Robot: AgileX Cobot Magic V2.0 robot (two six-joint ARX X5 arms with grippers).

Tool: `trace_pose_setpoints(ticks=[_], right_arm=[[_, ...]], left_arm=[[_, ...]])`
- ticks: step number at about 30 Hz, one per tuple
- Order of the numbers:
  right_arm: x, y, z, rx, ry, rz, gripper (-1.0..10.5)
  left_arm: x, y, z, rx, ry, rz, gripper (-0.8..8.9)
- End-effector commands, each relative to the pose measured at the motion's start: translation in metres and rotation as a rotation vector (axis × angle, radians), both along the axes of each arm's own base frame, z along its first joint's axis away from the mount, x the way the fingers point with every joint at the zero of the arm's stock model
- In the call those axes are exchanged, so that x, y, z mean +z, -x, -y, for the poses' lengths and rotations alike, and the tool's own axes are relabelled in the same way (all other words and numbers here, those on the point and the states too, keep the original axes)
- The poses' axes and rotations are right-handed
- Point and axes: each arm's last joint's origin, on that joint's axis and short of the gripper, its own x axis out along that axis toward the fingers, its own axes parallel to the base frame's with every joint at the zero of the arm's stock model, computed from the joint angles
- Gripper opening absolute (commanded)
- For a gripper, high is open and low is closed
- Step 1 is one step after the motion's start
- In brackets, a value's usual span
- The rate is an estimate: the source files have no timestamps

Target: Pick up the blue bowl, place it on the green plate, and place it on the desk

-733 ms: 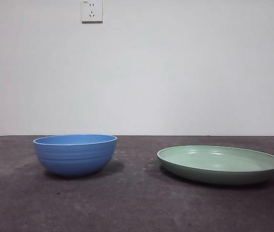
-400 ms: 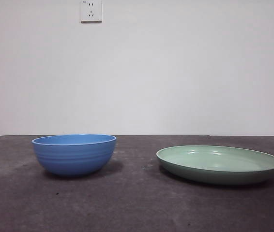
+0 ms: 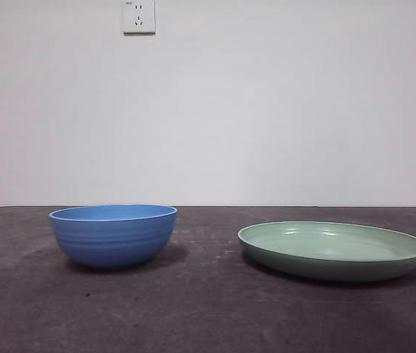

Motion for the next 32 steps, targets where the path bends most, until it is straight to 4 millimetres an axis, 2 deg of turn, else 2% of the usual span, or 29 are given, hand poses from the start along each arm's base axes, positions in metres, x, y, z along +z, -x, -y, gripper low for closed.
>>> trace_pose_setpoints(ticks=[1, 6, 13, 18, 23, 32], right_arm=[[0.019, -0.003, -0.001, 0.030, 0.098, -0.054, 0.1], [0.042, -0.015, -0.004, 0.175, 0.175, -0.210, 0.1], [0.058, -0.033, -0.008, 0.369, 0.229, -0.411, 0.1], [0.056, -0.040, -0.013, 0.487, 0.241, -0.524, 0.1], [0.047, -0.041, -0.020, 0.566, 0.260, -0.622, 0.1], [0.046, -0.041, -0.023, 0.594, 0.269, -0.631, 0.1]], left_arm=[[0.021, -0.002, 0.002, -0.068, -0.079, -0.011, 0.09], [0.040, -0.011, 0.005, -0.203, -0.157, -0.132, 0.09], [0.047, -0.028, 0.011, -0.445, -0.192, -0.320, 0.09], [0.044, -0.036, 0.015, -0.577, -0.193, -0.424, 0.09], [0.040, -0.038, 0.019, -0.620, -0.194, -0.465, 0.09], [0.040, -0.038, 0.020, -0.629, -0.197, -0.462, 0.17]])
